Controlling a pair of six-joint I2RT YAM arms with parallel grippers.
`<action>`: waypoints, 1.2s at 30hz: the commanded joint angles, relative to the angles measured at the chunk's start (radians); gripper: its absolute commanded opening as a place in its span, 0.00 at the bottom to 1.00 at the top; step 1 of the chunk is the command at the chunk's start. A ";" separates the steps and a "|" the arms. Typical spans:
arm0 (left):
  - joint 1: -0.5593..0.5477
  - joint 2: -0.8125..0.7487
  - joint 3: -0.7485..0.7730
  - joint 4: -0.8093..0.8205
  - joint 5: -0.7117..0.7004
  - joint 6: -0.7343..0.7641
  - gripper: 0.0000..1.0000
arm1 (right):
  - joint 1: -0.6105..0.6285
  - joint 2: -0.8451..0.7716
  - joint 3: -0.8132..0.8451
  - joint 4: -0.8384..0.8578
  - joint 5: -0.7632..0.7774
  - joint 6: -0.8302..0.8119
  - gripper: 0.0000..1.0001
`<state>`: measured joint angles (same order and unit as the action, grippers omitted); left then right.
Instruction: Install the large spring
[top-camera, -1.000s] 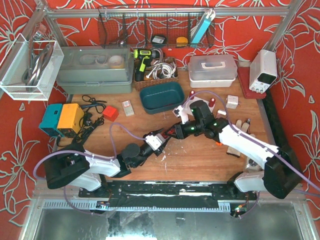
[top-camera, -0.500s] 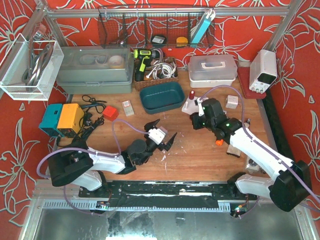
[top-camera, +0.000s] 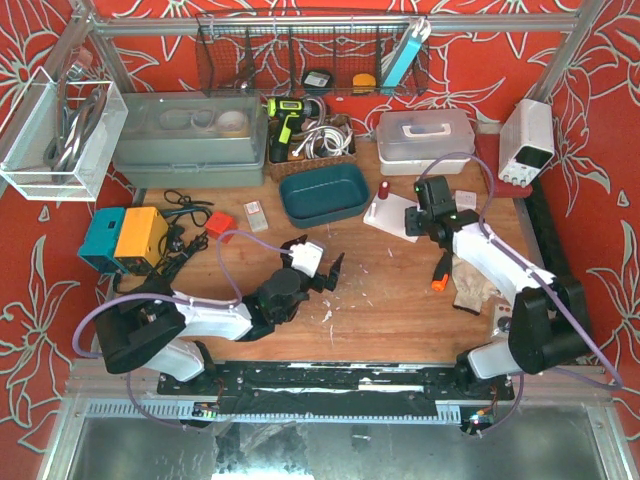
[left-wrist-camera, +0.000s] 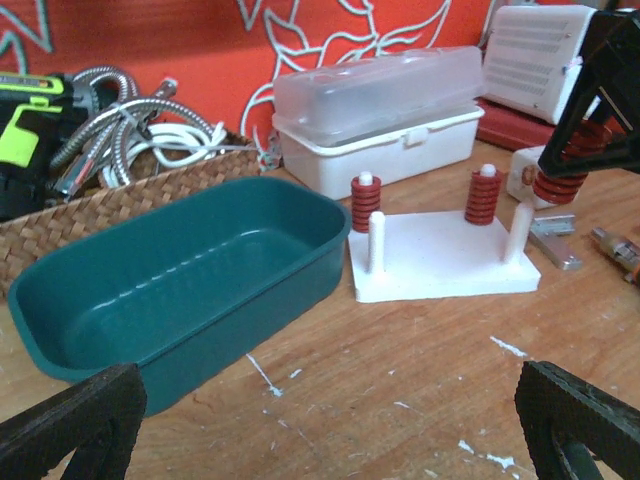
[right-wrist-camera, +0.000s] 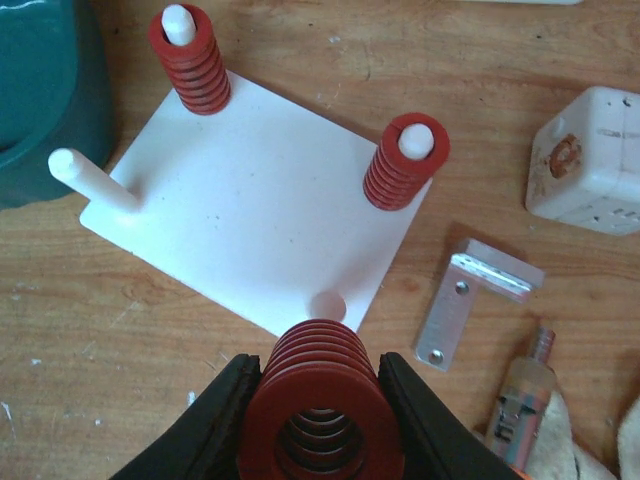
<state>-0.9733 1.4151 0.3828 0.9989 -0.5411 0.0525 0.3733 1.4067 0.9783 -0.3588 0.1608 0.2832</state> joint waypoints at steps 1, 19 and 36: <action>0.024 -0.006 0.047 -0.094 -0.011 -0.115 1.00 | -0.012 0.031 0.056 0.045 0.006 -0.002 0.00; 0.024 -0.002 0.061 -0.112 0.022 -0.104 1.00 | -0.030 0.156 0.082 0.073 0.026 0.002 0.00; 0.025 -0.008 0.059 -0.112 0.026 -0.107 1.00 | -0.036 0.219 0.120 0.055 0.026 0.022 0.43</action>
<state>-0.9524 1.4151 0.4244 0.8742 -0.5095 -0.0456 0.3447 1.6321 1.0492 -0.2871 0.1642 0.2920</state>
